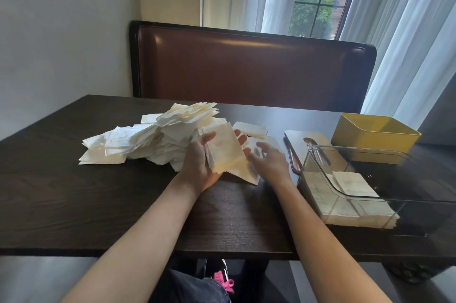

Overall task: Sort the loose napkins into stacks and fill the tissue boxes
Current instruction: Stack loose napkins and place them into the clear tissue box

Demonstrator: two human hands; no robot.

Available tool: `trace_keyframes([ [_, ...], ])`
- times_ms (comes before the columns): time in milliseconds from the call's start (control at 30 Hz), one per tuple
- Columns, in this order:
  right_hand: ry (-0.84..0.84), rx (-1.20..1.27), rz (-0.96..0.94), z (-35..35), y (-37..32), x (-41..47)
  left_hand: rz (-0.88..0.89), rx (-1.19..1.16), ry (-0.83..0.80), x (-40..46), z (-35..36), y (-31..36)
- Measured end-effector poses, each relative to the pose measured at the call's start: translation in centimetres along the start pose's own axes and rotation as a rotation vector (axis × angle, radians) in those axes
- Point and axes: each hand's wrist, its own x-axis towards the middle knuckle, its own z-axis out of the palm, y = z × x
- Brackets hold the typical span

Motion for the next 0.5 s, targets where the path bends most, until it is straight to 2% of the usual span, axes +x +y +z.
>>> trace_keyframes([
  [67, -0.005, -0.037, -0.012, 0.0, -0.1, 0.0, 0.018, 0.003, -0.029, -0.2, -0.1, 0.3],
  [200, 0.012, 0.242, -0.007, -0.7, -0.3, -0.5, 0.006, 0.050, 0.048, 0.0, -0.4, 0.3],
  [367, -0.003, 0.351, -0.031, -1.1, -0.9, -1.1, 0.002, 0.125, 0.100, 0.1, -0.4, 0.0],
  [500, 0.060, 0.586, -0.009, -1.6, -0.9, -1.3, -0.009, 0.131, 0.118, 0.1, -0.6, 0.1],
])
